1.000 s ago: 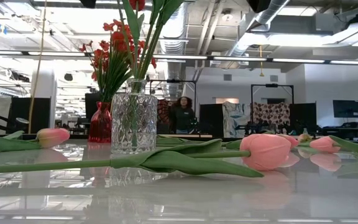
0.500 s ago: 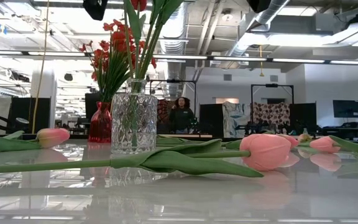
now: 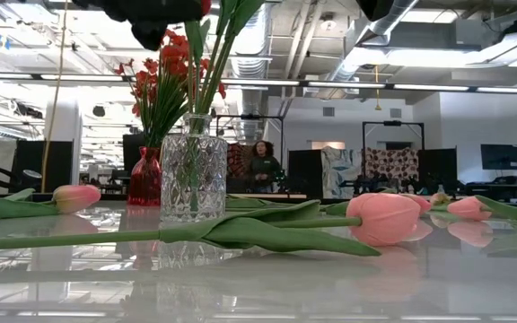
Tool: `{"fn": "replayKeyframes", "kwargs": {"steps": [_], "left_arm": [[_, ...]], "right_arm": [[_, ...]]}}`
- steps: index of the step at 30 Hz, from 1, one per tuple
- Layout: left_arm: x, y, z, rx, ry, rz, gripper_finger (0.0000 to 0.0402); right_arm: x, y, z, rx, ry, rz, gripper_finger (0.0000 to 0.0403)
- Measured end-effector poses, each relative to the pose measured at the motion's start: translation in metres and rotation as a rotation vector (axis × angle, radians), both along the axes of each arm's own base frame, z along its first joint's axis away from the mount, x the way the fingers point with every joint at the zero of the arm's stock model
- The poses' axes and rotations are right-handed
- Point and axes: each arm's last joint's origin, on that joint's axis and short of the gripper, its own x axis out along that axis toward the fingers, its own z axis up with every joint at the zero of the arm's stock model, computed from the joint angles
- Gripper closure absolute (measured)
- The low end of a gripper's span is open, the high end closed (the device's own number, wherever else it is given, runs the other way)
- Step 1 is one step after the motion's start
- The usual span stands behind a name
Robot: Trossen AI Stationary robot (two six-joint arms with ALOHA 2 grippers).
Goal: Sort flowers into vase by color
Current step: Put the red flower into the transparent vase, then put the pink flower into the purple vase
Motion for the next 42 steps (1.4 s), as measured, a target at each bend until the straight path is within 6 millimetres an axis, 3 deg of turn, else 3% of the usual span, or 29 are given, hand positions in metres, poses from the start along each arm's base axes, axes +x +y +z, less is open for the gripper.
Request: {"fn": "replayKeyframes", "kwargs": {"steps": [17,30,36,42], "left_arm": [[0.004,-0.001,-0.005,0.016,0.02,-0.012,0.0394],[0.001,-0.002,-0.003,0.024,0.024,-0.07,0.025],[-0.012,0.001,0.001,-0.011,0.087,-0.089,0.0231],[-0.024,0.002,0.021,-0.047,0.249,-0.126,0.0232]], "right_arm": [[0.0,0.0,0.0,-0.001,0.0,0.0,0.0145],[0.0,0.0,0.0,-0.002,0.0,0.0,0.0145],[0.0,0.0,0.0,-0.001,-0.001,0.0,0.0145],[0.0,0.0,0.0,-0.001,-0.001,0.0,0.0145]]}}
